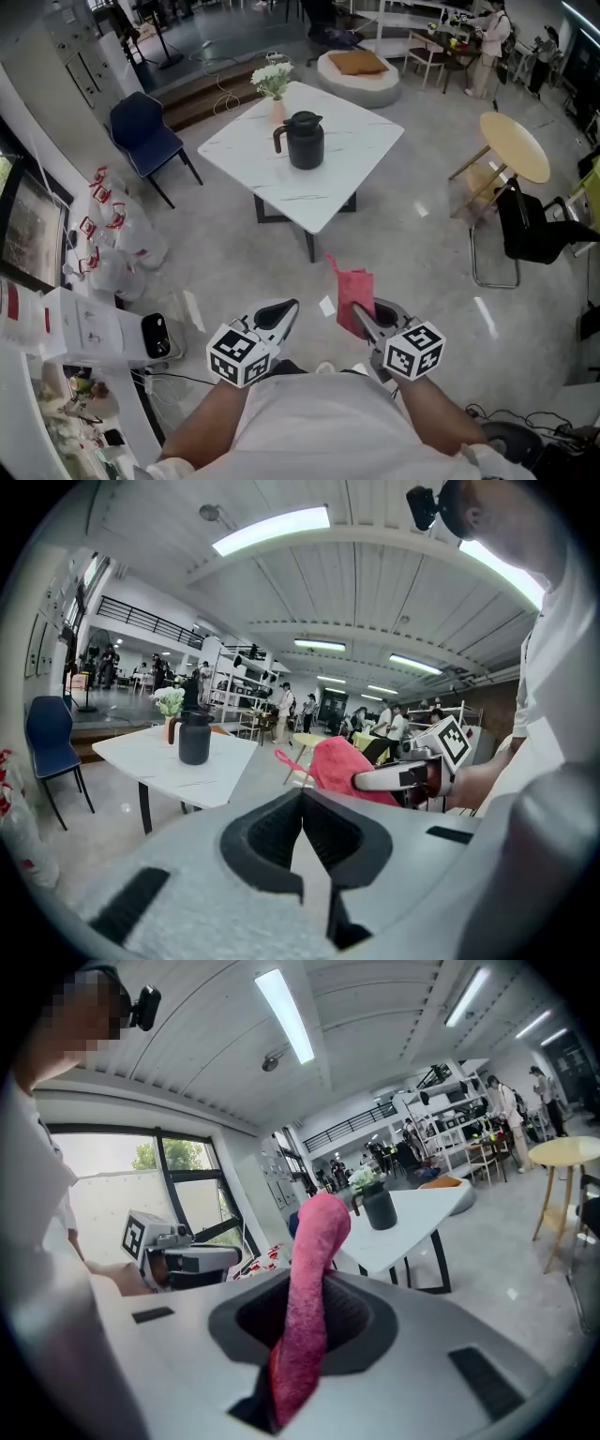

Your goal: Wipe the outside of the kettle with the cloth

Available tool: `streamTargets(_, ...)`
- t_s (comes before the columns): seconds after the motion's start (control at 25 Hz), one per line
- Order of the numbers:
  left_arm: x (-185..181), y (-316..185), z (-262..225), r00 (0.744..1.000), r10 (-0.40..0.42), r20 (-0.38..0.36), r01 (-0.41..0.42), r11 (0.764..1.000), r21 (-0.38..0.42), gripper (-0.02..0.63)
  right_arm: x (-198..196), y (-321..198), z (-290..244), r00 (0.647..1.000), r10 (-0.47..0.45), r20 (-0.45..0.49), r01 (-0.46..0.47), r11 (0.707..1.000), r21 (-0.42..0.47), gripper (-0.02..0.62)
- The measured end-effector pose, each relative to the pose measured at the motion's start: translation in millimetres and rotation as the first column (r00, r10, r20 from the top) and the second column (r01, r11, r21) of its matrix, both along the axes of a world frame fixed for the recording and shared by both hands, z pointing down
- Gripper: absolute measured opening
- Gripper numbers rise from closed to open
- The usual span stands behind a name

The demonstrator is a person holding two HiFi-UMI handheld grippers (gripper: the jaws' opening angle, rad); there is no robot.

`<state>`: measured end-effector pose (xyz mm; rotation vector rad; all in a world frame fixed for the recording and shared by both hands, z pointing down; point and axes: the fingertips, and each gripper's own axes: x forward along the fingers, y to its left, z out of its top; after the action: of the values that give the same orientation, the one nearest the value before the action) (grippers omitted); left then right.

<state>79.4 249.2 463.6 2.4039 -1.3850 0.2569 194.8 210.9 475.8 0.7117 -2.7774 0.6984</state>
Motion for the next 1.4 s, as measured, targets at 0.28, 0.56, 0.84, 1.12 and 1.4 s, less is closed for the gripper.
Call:
streamTargets(0.28, -8, -13, 12, 1.000, -0.017, -0.003, 0.016, 0.998, -0.054, 0.006, -2, -17, 9, 1.000, 0.004, 0.002, -0.004, 0.999, -0.037, 0.069)
streamTargets(0.56, -6, -47, 31, 0.999, 0.030, -0.016, -0.032, 0.996, -0.086, 0.006, -3, -36, 29, 0.999, 0.030, -0.019, -0.031, 0.997, -0.071, 0.069)
streamTargets(0.84, -25, -97, 23, 0.999, 0.037, -0.035, -0.039, 0.998, -0.053, 0.006, -17, -66, 35, 0.998, 0.036, -0.052, -0.040, 0.996, -0.079, 0.069)
streamTargets(1.12, -73, -134, 41, 0.999, 0.026, -0.027, -0.029, 0.995, -0.099, 0.006, -63, -123, 33, 0.998, 0.034, -0.059, -0.039, 0.997, -0.073, 0.069)
streamTargets(1.4, -130, -210, 13, 0.999, 0.039, -0.030, -0.040, 0.998, -0.042, 0.006, -117, -194, 7, 0.996, 0.052, -0.075, -0.055, 0.998, -0.029, 0.068)
